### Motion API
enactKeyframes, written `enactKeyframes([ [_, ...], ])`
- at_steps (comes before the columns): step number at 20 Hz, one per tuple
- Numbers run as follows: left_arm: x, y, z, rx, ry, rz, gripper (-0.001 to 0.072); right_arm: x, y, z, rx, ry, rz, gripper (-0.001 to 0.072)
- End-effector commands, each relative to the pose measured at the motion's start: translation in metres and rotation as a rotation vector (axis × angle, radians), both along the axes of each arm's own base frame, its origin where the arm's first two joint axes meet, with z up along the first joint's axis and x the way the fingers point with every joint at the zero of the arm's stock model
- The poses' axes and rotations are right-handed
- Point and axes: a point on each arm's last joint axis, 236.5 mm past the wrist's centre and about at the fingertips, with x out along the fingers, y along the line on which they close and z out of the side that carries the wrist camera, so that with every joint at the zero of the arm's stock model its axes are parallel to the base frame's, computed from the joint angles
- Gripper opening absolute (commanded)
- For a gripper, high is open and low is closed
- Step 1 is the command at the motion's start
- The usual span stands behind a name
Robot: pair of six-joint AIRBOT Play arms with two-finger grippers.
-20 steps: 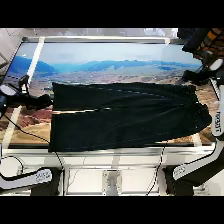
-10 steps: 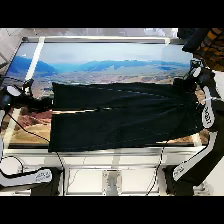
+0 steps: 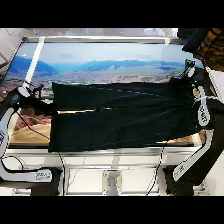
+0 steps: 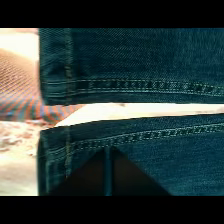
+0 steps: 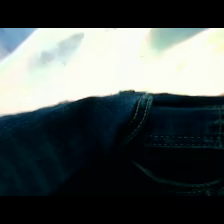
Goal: Fold the clothes and pants, and hang the long-sleeved shirts on hangers.
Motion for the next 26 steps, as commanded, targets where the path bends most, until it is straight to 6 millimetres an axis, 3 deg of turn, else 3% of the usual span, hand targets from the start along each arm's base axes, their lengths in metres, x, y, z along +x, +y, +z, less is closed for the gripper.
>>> enactKeyframes([
  [1, -0.011, 0.006, -0.015, 0.074, 0.070, -0.013, 0.0033, 0.022, -0.022, 0.041, -0.021, -0.106, -0.074, 0.0016],
  [3, -0.017, 0.023, -0.019, 0.175, 0.104, -0.011, 0.0033, 0.030, -0.034, 0.064, -0.034, -0.158, -0.101, 0.0016],
  [6, -0.012, 0.026, -0.019, 0.203, 0.084, -0.016, 0.0043, 0.032, -0.042, 0.078, -0.035, -0.182, -0.122, 0.0016],
  [7, -0.007, 0.026, -0.018, 0.200, 0.063, -0.009, 0.0084, 0.030, -0.042, 0.077, -0.033, -0.172, -0.122, 0.0016],
  [8, -0.002, 0.025, -0.018, 0.197, 0.042, 0.001, 0.0232, 0.029, -0.042, 0.075, -0.032, -0.162, -0.122, 0.0016],
  [9, 0.004, 0.025, -0.017, 0.193, 0.020, 0.013, 0.0295, 0.028, -0.041, 0.073, -0.030, -0.154, -0.121, 0.0016],
  [17, 0.058, 0.007, -0.005, 0.087, -0.187, 0.159, 0.0300, 0.025, -0.039, 0.070, -0.027, -0.135, -0.114, 0.0016],
  [20, 0.058, 0.002, -0.004, 0.064, -0.184, 0.171, 0.0299, 0.023, -0.039, 0.069, -0.030, -0.126, -0.104, 0.0017],
  [23, 0.046, -0.007, -0.001, 0.015, -0.133, 0.171, 0.0298, 0.023, -0.039, 0.069, -0.032, -0.125, -0.101, 0.0016],
  [26, 0.060, 0.002, 0.019, 0.000, -0.213, 0.227, 0.0298, 0.023, -0.038, 0.068, -0.030, -0.124, -0.101, 0.0017],
])
